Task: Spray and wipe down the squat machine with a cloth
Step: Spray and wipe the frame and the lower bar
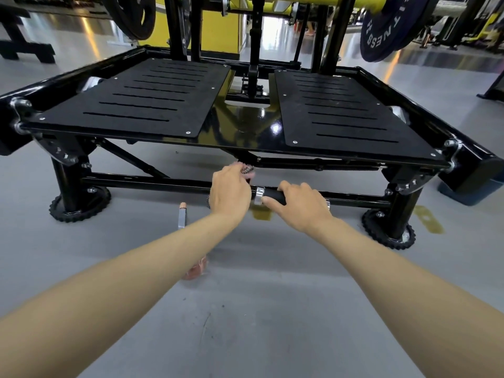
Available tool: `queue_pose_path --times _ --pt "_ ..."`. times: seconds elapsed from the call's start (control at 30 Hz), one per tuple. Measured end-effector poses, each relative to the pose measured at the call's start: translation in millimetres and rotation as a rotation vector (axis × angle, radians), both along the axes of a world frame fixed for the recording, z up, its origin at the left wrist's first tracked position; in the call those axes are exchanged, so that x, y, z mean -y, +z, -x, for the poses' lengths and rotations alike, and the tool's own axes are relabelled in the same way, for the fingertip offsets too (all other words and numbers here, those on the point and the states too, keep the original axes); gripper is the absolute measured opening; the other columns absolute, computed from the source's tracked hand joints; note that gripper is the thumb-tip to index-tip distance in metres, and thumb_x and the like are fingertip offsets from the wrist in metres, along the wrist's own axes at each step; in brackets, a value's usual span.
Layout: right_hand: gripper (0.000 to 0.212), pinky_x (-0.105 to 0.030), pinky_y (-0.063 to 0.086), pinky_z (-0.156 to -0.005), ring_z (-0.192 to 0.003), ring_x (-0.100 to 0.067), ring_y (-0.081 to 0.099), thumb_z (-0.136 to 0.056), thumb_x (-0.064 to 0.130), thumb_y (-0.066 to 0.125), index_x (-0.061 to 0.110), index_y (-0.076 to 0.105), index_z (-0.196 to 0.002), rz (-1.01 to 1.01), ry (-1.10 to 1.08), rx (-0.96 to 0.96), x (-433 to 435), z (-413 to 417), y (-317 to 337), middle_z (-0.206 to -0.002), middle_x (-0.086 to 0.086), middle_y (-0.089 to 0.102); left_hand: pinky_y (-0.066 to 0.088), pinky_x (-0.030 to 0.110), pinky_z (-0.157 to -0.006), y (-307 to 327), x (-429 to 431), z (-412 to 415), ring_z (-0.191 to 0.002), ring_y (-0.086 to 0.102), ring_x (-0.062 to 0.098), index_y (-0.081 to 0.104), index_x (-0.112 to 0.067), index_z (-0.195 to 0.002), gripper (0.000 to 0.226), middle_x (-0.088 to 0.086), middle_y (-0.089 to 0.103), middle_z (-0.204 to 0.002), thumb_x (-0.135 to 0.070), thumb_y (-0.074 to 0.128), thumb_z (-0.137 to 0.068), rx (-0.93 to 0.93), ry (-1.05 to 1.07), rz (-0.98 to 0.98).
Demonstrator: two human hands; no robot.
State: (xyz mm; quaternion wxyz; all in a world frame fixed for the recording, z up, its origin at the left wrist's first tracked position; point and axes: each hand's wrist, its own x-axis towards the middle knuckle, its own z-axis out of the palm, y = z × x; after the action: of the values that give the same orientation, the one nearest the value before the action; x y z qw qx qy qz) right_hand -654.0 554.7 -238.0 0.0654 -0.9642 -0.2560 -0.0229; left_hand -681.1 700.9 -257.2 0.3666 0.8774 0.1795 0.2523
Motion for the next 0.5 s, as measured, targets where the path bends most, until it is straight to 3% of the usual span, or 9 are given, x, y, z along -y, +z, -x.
queue_pose_path --times 0.1,0.2,0.23,0.3,0.37,0.43,0.5 --pt "0.054 -0.035 0.032 -0.075 -0.102 -0.029 0.049 -0.093 0.061 0.036 0.014 0.051 -0.115 -0.019 -0.002 0.026 3.2 -0.4 -1.0 -0.105 -0.008 0.06 0.049 0.036 -0.085 21.7 -9.3 -18.4 -0.102 0.057 0.027 0.06 -0.009 -0.118 0.03 0.006 0.063 -0.115 -0.023 0.042 -0.099 -0.161 0.15 0.461" --pt "0.054 -0.036 0.033 -0.077 -0.096 -0.026 0.048 -0.093 0.062 0.033 0.014 0.052 -0.108 0.012 0.042 0.083 7.4 -9.0 -8.4 -0.1 -0.006 0.063 0.049 0.029 -0.061 28.8 -24.5 -22.0 -0.066 0.057 0.021 0.057 -0.005 -0.084 0.022 0.005 0.061 -0.07 -0.015 0.043 -0.098 -0.14 0.099 1.157" --pt "0.054 -0.036 0.034 -0.079 -0.095 -0.026 0.048 -0.093 0.062 0.032 0.014 0.052 -0.107 0.012 0.052 0.084 8.9 -12.8 -10.5 -0.099 -0.005 0.063 0.051 0.029 -0.061 28.6 -28.9 -22.2 -0.061 0.058 0.021 0.057 -0.007 -0.078 0.024 0.005 0.061 -0.064 -0.013 0.042 -0.095 -0.139 0.071 1.266" --pt "0.054 -0.036 0.035 -0.08 -0.093 -0.025 0.049 -0.093 0.062 0.032 0.014 0.053 -0.107 0.011 0.069 0.09 11.3 -17.1 -12.7 -0.097 -0.004 0.064 0.053 0.031 -0.064 26.5 -32.9 -27.0 -0.061 0.06 0.023 0.058 -0.011 -0.076 0.025 0.005 0.064 -0.066 -0.018 0.041 -0.094 -0.129 0.021 1.324" --pt "0.054 -0.036 0.036 -0.08 -0.09 -0.025 0.05 -0.093 0.062 0.031 0.014 0.054 -0.105 0.015 0.084 0.131 12.1 -18.1 -14.5 -0.093 -0.003 0.063 0.055 0.031 -0.053 28.2 -32.1 -32.6 -0.058 0.062 0.023 0.058 -0.01 -0.078 0.028 0.005 0.065 -0.062 -0.022 0.039 -0.096 -0.113 -0.007 1.343" --pt "0.054 -0.037 0.038 -0.081 -0.088 -0.025 0.051 -0.093 0.062 0.031 0.014 0.054 -0.103 0.012 0.092 0.159 12.2 -18.1 -16.0 -0.091 -0.003 0.063 0.055 0.035 -0.044 28.3 -31.1 -41.9 -0.062 0.064 0.025 0.061 -0.007 -0.086 0.029 0.007 0.067 -0.07 -0.027 0.043 -0.097 -0.084 -0.015 1.408" --pt "0.054 -0.038 0.04 -0.082 -0.088 -0.025 0.051 -0.093 0.062 0.031 0.014 0.054 -0.102 0.017 0.093 0.163 12.8 -19.1 -16.6 -0.09 -0.004 0.063 0.056 0.035 -0.055 23.3 -31.1 -45.4 -0.075 0.066 0.028 0.065 -0.01 -0.1 0.028 0.008 0.069 -0.087 -0.033 0.05 -0.094 -0.117 -0.051 1.41"
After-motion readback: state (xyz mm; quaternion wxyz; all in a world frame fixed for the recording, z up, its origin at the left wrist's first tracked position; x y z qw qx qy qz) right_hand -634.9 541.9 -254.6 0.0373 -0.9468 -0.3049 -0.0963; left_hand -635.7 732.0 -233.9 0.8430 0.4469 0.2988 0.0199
